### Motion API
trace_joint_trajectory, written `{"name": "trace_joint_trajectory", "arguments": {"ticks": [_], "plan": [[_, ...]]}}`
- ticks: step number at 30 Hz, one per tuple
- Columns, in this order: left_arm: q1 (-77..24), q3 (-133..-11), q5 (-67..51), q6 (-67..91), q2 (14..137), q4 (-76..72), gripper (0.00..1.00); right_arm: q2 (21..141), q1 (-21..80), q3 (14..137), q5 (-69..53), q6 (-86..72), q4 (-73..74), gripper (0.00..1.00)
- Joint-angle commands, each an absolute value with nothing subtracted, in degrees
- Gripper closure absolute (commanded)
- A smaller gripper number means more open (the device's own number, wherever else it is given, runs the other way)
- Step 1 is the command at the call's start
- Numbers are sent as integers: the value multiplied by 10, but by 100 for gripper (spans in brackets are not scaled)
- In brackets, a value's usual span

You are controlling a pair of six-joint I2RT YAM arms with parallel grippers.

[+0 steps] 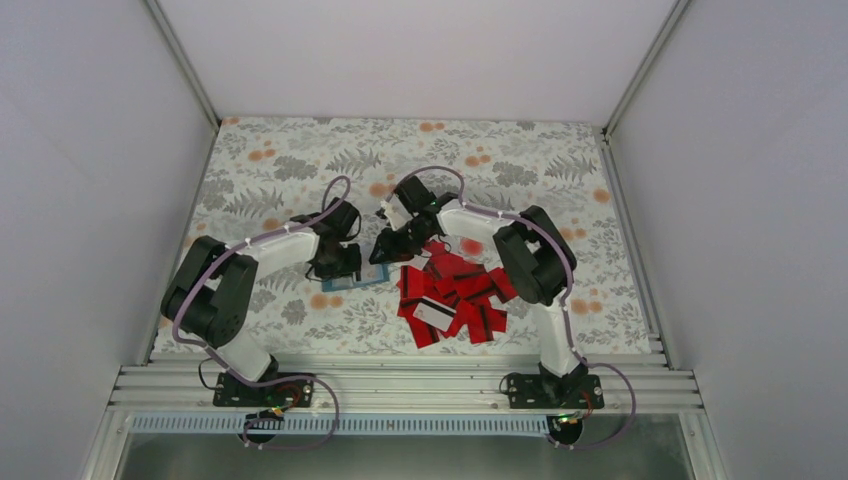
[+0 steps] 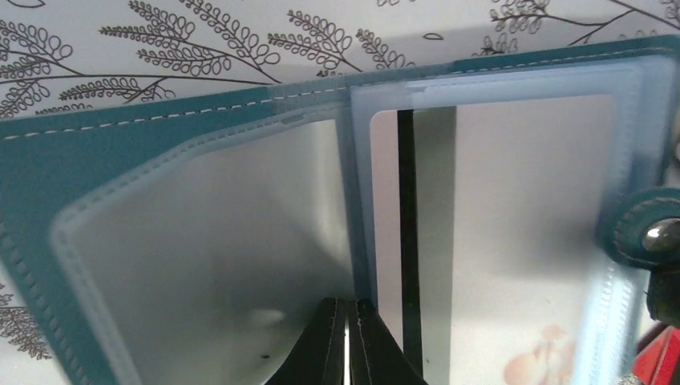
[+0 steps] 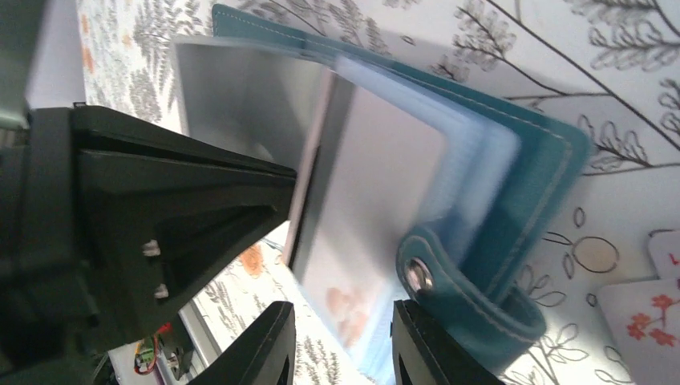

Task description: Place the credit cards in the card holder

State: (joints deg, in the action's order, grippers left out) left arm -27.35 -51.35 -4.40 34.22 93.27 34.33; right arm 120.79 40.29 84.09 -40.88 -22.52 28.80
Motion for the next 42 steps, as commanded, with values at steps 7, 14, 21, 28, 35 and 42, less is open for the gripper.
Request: {"name": "trace_joint_trajectory", "arguments": {"ticks": [7,14,21,28,35,42], "plan": [[-264,-493,-68,320,952,310,96,1229,393,825,-423,-250,268,67],[-264,-496,-79,319,962,301,97,1238,393,826,-432,-248,270,66],[-264,-495,-89,321,969,292,97,1256,393,827,-450,-246,271,62],[-264,-492,-97,325,972,286,97,1252,393,822,-459,-246,267,62],[-264,-493,-104,326,977,283,98,1246,393,829,-468,-244,267,62],[-264,-499,-109,326,986,282,98,1246,394,845,-481,-236,272,63]]}}
